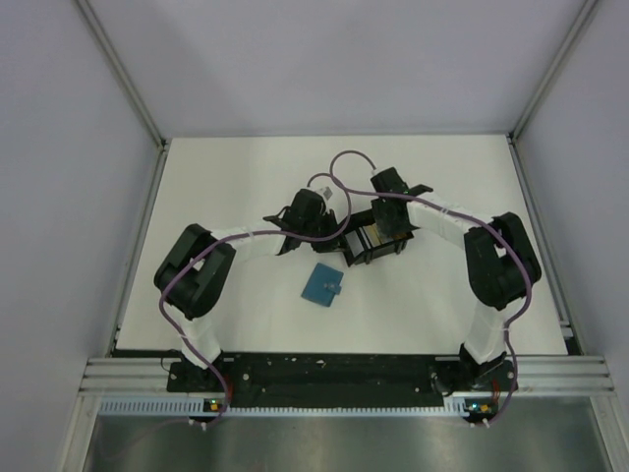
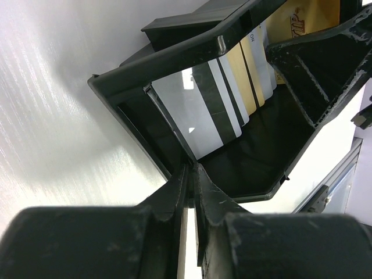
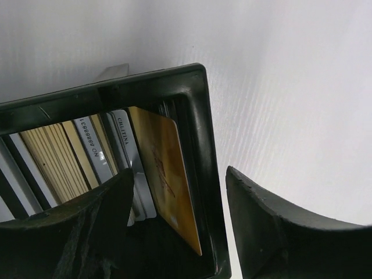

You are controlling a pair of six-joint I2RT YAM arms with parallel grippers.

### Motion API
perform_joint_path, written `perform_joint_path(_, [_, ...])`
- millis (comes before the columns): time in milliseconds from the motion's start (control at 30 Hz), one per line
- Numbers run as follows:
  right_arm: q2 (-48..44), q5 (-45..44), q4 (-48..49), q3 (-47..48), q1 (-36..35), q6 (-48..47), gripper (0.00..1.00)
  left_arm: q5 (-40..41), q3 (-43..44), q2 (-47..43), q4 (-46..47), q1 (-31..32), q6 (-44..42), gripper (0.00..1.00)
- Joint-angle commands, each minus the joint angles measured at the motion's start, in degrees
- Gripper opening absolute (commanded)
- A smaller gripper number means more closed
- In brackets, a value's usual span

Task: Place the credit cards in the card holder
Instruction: Pick up the credit card from the storage box.

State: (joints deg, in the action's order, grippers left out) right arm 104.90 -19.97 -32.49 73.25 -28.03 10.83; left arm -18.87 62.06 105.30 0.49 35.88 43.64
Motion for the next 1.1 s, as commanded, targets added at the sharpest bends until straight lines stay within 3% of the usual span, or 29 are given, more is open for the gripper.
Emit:
perform_joint_path(0, [-1.10,-5.51,0.06,2.95,-0.88,-0.98,0.61,0.41,-0.45,-0.71,2.32,0.25,0.22,0.10])
perform_joint_path(100, [-1.63,-7.19,0.06,3.21,-0.89,-1.34,0.44,1.29,-0.54,-0.71,1.71,0.33,0.13,0.09])
perform_joint_path(167, [-2.16,-6.93,0.15,3.04,-0.97,-1.16,0.39,1.47,-0.54,-0.71,1.36,0.24,0.05,0.08])
perform_joint_path(667, [-5.50,-8.60,0.59,3.21,-1.32,-1.25,0.31,1.65,-0.72,-0.44,0.91,0.24,-0.66,0.06])
perform_joint_path(1067, [-2.78,-9.30,0.32,3.04,-1.32,-3.01,0.37,-2.57,-0.28,-0.35,4.16,0.25,-0.92,0.00])
